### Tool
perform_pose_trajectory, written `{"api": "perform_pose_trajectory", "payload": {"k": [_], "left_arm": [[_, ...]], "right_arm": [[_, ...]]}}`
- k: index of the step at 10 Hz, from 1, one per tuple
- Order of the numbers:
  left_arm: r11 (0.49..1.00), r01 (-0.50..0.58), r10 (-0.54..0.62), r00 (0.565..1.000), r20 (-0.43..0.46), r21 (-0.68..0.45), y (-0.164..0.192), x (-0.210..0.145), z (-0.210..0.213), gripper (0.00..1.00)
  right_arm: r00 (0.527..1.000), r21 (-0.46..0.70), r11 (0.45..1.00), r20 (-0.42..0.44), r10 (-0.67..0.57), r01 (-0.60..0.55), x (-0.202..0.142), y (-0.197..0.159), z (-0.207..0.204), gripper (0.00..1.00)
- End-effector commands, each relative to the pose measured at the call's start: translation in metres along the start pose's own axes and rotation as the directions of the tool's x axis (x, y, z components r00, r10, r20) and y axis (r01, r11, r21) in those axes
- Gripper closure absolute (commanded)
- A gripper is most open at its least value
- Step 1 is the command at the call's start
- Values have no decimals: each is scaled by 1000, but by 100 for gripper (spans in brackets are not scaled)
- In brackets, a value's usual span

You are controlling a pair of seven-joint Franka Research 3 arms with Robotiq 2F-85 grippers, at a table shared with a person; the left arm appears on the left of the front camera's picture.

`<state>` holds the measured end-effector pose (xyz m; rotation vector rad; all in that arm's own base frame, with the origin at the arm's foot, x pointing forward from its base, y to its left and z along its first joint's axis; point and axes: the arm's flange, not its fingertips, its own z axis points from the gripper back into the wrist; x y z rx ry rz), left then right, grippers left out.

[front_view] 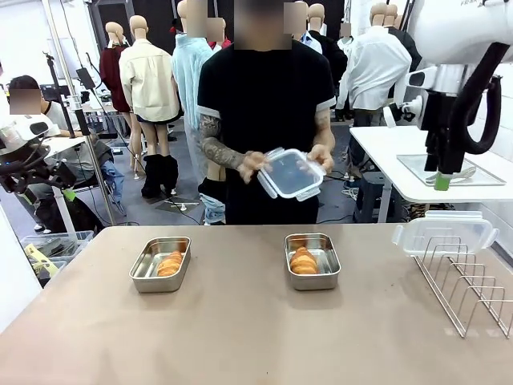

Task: Place the bread in airtight containers.
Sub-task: Pick up one Airtight Container lid and hand it to the human.

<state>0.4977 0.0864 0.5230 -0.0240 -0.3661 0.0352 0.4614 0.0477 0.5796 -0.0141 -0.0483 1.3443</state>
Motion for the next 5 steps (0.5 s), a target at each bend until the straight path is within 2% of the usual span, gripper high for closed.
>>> {"api": "perform_pose_trajectory", "payload": {"k": [1,2,3,5], "left_arm": [[1000,-5,5,1000,3,2,0,0,2,0],[1000,-5,5,1000,3,2,0,0,2,0],[1000,-5,5,1000,3,2,0,0,2,0],[1000,-5,5,1000,3,2,0,0,2,0]], "right_arm": [[997,-18,999,-59,50,-52,-12,-5,-11,0],[982,-51,991,-147,119,-128,-9,8,-16,0],[1000,-2,1000,-24,14,-14,-6,-3,-5,0],[1000,-2,1000,-24,14,-14,-6,-3,-5,0]]}}
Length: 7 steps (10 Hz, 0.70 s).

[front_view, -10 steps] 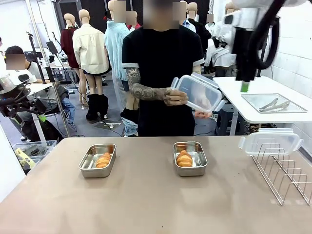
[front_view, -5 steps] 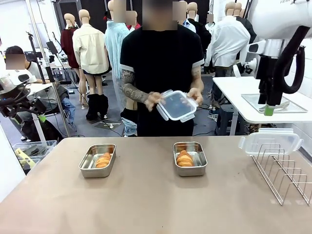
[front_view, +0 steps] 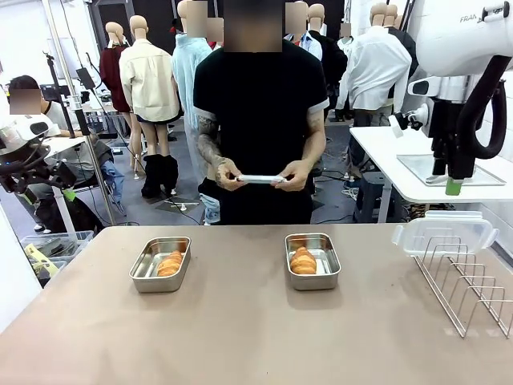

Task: Place the bread in airtight containers.
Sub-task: Pick up one Airtight Container lid and hand it to the human.

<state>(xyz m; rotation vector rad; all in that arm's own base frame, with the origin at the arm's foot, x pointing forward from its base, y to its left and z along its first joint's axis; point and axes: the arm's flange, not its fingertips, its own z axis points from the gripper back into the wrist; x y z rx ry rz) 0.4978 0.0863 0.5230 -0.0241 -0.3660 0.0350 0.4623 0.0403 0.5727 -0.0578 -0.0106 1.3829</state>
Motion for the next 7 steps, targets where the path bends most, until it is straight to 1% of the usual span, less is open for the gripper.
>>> {"api": "perform_pose_trajectory", "payload": {"k": [1,7], "left_arm": [[1000,-5,5,1000,3,2,0,0,2,0],[1000,-5,5,1000,3,2,0,0,2,0]], "right_arm": [[999,8,1000,28,-26,26,1,-1,2,0],[999,8,1000,28,-26,26,1,-1,2,0]]}}
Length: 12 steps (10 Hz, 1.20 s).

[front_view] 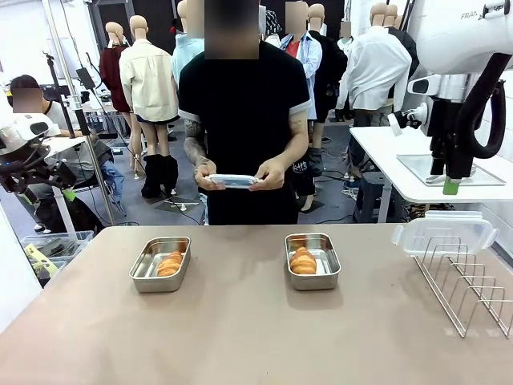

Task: Place the bread in airtight containers.
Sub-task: Pick up one Airtight Container lid and hand it to the human.

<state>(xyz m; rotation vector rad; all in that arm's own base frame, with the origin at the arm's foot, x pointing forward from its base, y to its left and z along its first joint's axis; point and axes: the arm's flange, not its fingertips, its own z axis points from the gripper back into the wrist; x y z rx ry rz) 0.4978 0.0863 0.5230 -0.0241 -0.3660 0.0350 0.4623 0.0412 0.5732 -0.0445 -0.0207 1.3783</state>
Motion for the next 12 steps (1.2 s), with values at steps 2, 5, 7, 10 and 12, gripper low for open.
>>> {"api": "perform_pose_trajectory", "payload": {"k": [2,5,7,10,12], "left_arm": [[1000,-5,5,1000,3,2,0,0,2,0],[1000,-5,5,1000,3,2,0,0,2,0],[1000,-5,5,1000,3,2,0,0,2,0],[1000,-5,5,1000,3,2,0,0,2,0],[1000,-5,5,1000,3,2,0,0,2,0]], "right_arm": [[1000,4,1000,13,-21,21,0,-1,1,0],[1000,4,1000,13,-21,21,0,-1,1,0],[1000,4,1000,13,-21,21,0,-1,1,0],[1000,4,1000,13,-21,21,0,-1,1,0],[1000,4,1000,13,-21,21,0,-1,1,0]]}}
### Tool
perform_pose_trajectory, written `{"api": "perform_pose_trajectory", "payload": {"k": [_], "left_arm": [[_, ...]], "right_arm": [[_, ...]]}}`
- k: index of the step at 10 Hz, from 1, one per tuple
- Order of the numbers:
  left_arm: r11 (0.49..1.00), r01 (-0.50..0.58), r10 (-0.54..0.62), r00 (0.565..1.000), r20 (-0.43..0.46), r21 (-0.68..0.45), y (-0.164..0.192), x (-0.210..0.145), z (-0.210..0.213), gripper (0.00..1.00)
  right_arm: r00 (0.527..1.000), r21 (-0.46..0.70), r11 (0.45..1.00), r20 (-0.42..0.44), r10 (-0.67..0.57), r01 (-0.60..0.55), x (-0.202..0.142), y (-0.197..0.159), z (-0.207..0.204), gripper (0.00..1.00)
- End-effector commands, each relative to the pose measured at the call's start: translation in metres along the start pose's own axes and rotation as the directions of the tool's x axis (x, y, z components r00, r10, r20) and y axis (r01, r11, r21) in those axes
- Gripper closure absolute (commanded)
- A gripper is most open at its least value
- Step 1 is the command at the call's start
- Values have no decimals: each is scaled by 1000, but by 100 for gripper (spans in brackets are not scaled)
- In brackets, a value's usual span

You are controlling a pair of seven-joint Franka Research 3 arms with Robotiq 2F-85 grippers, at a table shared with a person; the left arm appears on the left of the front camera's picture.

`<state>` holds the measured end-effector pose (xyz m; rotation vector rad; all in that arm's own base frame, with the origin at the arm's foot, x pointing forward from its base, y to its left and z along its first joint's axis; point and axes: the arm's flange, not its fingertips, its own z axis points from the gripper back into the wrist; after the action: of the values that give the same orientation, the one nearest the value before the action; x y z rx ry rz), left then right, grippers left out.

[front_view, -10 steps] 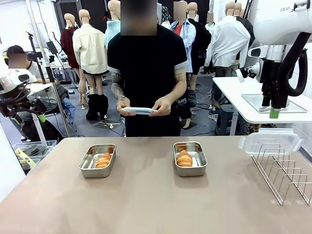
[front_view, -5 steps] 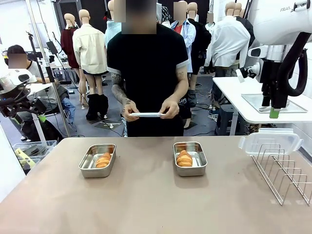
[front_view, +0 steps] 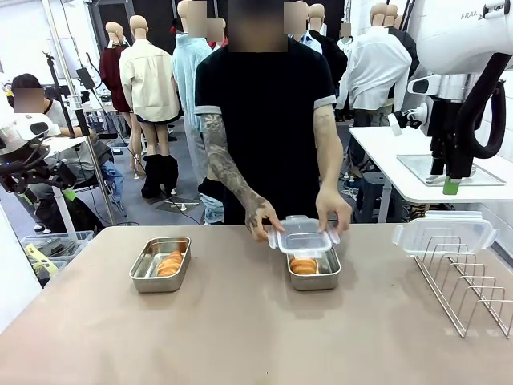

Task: Place the bread in airtight containers.
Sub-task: Pick up one Airtight Container lid and hand it to the human.

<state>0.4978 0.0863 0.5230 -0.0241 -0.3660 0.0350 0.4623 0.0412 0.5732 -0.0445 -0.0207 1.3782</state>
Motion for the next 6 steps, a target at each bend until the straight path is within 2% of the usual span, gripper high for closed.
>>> {"api": "perform_pose_trajectory", "payload": {"k": [1,6], "left_arm": [[1000,-5,5,1000,3,2,0,0,2,0],[1000,-5,5,1000,3,2,0,0,2,0]], "right_arm": [[1000,4,1000,13,-21,21,0,-1,1,0],[1000,4,1000,13,-21,21,0,-1,1,0]]}}
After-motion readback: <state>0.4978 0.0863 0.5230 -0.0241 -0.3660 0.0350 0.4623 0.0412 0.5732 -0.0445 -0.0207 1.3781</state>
